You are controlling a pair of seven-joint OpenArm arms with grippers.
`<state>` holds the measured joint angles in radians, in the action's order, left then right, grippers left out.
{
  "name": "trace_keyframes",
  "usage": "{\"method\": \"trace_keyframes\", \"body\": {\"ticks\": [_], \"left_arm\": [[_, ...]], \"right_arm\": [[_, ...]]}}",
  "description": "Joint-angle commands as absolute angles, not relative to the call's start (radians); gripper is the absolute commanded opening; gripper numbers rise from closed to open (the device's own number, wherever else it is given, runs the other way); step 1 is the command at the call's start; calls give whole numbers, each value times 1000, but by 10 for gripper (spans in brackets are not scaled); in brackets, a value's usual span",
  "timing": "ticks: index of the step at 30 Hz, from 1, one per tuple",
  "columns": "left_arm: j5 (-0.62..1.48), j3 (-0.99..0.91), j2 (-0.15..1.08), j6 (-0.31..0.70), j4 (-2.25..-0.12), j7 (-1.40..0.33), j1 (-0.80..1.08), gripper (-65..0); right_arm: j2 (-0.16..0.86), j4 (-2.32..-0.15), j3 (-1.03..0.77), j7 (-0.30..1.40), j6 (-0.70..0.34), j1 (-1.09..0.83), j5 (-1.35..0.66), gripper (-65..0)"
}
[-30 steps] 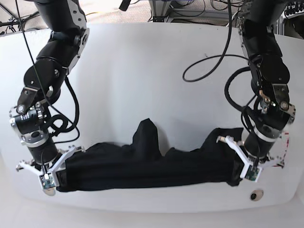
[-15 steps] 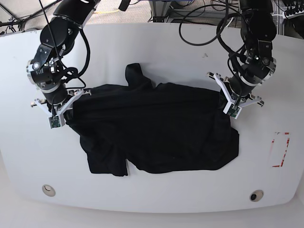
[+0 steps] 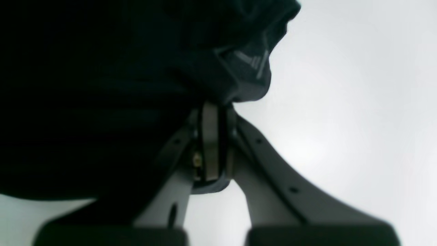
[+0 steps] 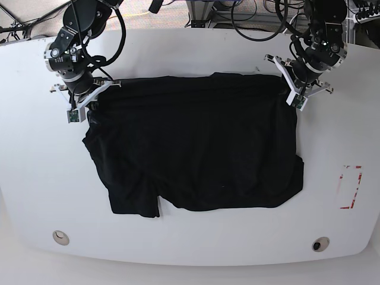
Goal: Fold the T-shirt properly
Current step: 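Lay the shirt flat by dragging both grippers back across the table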
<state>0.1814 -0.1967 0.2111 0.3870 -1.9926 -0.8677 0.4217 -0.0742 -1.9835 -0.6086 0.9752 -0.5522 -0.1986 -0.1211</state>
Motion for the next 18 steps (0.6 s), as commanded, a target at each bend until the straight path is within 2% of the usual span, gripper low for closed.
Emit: {"method": "trace_keyframes", "body": {"ticks": [1,6,11,13,15,18], "left_arm": [[91,-251,236,383,-2003,-891,426,-650],[91,-315,275,496,-2003,-949,466,-650],[91,-375,275,556,-2002,-951,515,-650],[91,-381,275,570,-1997,-951,519,-650],[91,-380,277,576,-1994,-951,524,-650],[90,-377,277,576,-1991,-955,529,-587]], "right_arm": [[-88,-2003,-662,955,-522,-206,-65,-650],[-128,-2002,-684,957,-521,-254,-65,-650],[-130,-1989,-687,957,-521,-292,-67,-650],[-131,-1989,-702,957,-521,-298,-67,-617],[-134,-1992,-711,957,-522,-302,-76,-544],[-139,-1994,-737,957,-522,-326,-176,-361]]}}
